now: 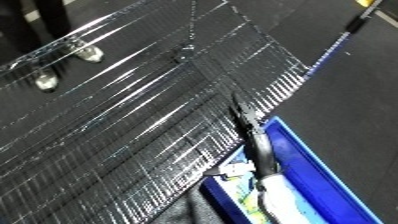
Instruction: Pick up the object and place it into the box
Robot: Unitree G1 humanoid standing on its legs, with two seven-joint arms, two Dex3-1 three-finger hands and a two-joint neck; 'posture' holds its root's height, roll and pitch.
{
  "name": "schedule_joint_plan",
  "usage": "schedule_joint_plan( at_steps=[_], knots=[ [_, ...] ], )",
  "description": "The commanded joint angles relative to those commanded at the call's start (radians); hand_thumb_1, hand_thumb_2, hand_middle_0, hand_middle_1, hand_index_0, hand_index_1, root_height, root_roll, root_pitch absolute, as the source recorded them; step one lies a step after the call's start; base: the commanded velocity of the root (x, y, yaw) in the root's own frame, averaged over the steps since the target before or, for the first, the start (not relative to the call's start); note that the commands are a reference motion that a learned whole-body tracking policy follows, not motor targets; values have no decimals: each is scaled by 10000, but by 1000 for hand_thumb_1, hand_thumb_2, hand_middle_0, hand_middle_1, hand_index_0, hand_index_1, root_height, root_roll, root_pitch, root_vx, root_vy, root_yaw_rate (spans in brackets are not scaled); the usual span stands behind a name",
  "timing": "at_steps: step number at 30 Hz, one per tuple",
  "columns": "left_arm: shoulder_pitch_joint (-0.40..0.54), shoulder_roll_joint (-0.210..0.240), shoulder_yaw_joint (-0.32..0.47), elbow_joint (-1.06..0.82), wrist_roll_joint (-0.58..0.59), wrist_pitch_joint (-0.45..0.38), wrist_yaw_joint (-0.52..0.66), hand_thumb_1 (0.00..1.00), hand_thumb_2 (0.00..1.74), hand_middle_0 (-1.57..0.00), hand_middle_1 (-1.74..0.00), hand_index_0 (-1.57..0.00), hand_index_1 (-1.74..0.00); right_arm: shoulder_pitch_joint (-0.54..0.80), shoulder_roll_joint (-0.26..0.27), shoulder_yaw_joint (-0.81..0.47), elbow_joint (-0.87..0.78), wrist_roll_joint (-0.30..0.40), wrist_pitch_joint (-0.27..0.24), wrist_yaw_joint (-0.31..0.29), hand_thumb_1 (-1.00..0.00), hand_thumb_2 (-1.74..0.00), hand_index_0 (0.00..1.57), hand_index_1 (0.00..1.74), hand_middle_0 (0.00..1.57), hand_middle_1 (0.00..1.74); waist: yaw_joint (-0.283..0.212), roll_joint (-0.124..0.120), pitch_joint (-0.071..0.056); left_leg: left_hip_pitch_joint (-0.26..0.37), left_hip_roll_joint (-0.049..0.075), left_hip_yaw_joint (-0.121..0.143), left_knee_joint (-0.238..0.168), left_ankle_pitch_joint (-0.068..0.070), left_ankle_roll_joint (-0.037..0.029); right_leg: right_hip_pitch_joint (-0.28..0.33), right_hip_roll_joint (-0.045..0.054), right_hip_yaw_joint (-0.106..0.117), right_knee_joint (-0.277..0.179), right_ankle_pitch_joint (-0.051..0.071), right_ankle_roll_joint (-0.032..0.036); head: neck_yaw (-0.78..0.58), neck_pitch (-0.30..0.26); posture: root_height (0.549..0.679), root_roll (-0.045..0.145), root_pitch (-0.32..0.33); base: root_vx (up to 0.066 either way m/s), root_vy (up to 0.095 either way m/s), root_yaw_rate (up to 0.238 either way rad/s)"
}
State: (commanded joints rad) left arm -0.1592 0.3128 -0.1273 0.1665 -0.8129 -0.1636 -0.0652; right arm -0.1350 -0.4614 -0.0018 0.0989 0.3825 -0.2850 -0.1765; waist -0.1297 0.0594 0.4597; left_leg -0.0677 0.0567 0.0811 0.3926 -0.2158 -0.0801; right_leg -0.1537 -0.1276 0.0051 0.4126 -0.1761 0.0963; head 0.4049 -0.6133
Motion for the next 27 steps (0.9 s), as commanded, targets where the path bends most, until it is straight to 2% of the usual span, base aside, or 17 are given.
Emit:
schedule_joint_plan(
  at_steps=[7, 11, 19, 27],
  knots=[
    [-546, 79, 149, -159, 118, 327, 60, 1000, 1740, -1570, -1740, -1570, -1740, -536, 395, 682, 101, 64, 284, 217, 0, 0, 0, 0, 0, 0, 653, -456, 177, -412, 32, -473, 302, 151, 39, 23, 251, -363, 493, -165, -136, -1417, -410, 668, 40, -79, 17, -94, 304],
    [-655, 128, 119, -236, 244, 543, 117, 1000, 1740, -1570, -1740, -1570, -1740, -734, 582, 994, 96, -20, 335, 273, 0, 0, 0, 0, 0, 0, 979, -611, 264, -598, 10, -675, 396, 252, 61, -8, 333, -561, 686, -232, -164, -2138, -313, 666, 32, -84, 36, -59, 228],
    [-734, 296, 122, -178, 351, 688, 33, 1000, 1740, -1570, -1740, -1570, -1740, -1195, 817, 1259, 193, -62, 391, 20, 0, 0, 0, 0, 0, 0, 1437, -766, 583, -1210, -29, -849, 735, 382, 68, -485, 319, -812, 1193, -247, -119, -2656, 496, 663, 27, -74, -7, -31, 181],
    [-550, 447, 103, -328, 352, 754, -80, 1000, 1740, -1570, -1740, -1570, -1740, -1130, 926, 1441, 145, -318, 421, -449, 0, 0, 0, 0, 0, 0, 1604, -812, 603, -1720, -98, -916, 907, 447, 142, -1088, 267, -898, 1683, -320, -48, -2817, 853, 659, 25, -48, -16, -6, 100]
  ],
)
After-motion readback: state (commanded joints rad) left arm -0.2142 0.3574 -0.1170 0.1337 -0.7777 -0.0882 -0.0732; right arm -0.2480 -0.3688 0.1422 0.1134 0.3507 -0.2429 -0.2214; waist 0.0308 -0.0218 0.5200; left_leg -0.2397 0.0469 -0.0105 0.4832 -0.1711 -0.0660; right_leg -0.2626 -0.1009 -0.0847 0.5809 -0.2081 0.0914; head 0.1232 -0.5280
